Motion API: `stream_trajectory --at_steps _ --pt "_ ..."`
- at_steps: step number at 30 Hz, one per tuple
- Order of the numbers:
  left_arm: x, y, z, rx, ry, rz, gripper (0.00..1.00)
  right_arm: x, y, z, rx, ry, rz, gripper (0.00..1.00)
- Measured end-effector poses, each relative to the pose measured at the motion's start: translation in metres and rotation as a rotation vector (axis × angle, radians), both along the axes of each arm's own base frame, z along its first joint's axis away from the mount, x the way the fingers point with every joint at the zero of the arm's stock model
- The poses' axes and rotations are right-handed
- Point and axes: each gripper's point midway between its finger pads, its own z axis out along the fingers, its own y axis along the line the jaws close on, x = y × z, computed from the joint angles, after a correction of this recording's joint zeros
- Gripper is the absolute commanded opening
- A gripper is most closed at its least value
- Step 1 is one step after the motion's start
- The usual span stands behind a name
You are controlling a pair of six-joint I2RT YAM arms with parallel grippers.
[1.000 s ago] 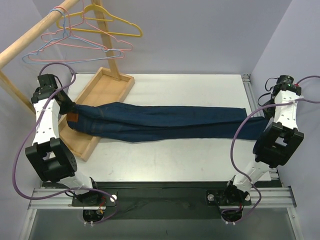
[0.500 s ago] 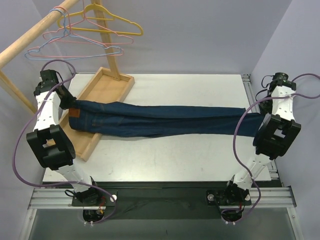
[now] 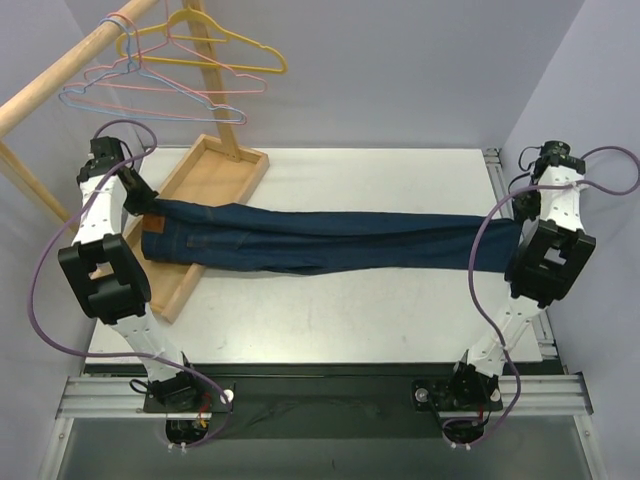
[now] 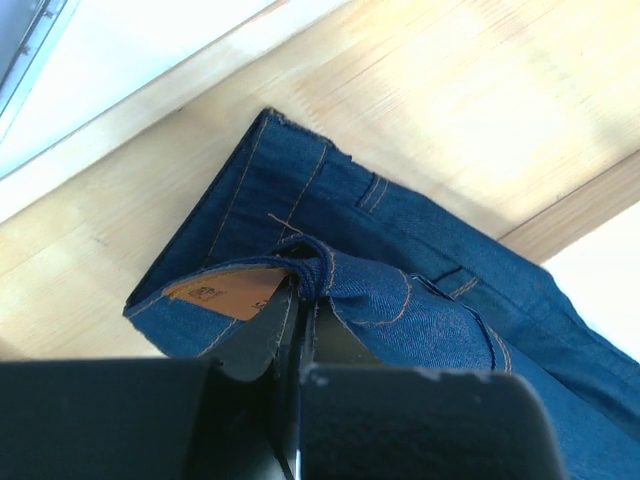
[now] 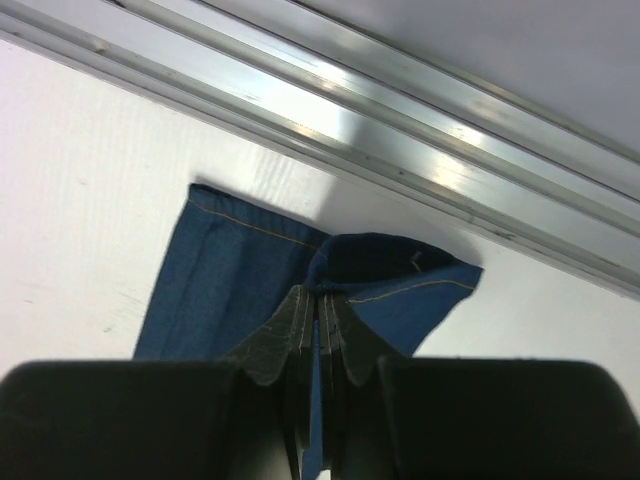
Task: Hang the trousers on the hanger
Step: Fold the trousers at the center of the board.
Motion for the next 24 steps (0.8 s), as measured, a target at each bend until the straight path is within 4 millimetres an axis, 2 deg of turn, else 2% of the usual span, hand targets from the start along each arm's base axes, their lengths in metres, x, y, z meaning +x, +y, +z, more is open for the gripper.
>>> stream_trajectory --at_steps 1,2,3,4,5,6,7,9,10,17,20,24 --pt "0.002 0.0 -0.001 -0.001 0.001 0.0 0.26 0.004 0.001 -0.001 0.005 -0.005 -0.002 0.0" --pt "0.004 0.0 -0.003 -0.001 0.003 -0.001 0.52 0.009 0.001 -0.002 0.012 -0.015 -0.003 0.05" --pt "0.006 0.0 -0.005 -0.003 0.007 0.004 0.61 0.014 0.002 -0.003 0.022 -0.024 -0.002 0.14" --pt "0.008 0.001 -0.007 0.004 0.009 0.004 0.67 0.019 0.002 -0.005 0.031 -0.032 0.0 0.33" --pt "0.01 0.002 -0.007 0.005 0.008 0.01 0.76 0.024 0.003 -0.006 0.042 -0.041 0.001 0.41" --pt "0.011 0.004 -0.008 0.008 0.005 0.016 0.8 0.03 0.003 -0.008 0.05 -0.052 0.001 0.49" --pt "0.012 0.004 -0.009 0.01 0.003 0.019 0.85 0.035 0.004 -0.01 0.057 -0.06 0.011 0.61" --pt "0.015 0.004 -0.008 0.012 -0.005 0.024 0.87 0.044 0.008 -0.013 0.069 -0.074 0.037 0.69" --pt "0.017 0.004 -0.008 0.015 -0.011 0.025 0.88 0.048 0.011 -0.014 0.075 -0.082 0.055 0.7" --pt "0.03 -0.016 -0.006 0.037 -0.045 -0.013 0.88 0.064 0.039 -0.017 0.089 -0.101 0.184 0.69" --pt "0.023 -0.029 -0.012 0.043 -0.031 -0.031 0.88 0.055 0.053 -0.027 0.097 -0.074 0.229 0.69" --pt "-0.005 -0.035 -0.023 0.049 0.007 -0.029 0.88 0.029 0.078 -0.034 0.109 -0.021 0.294 0.68"
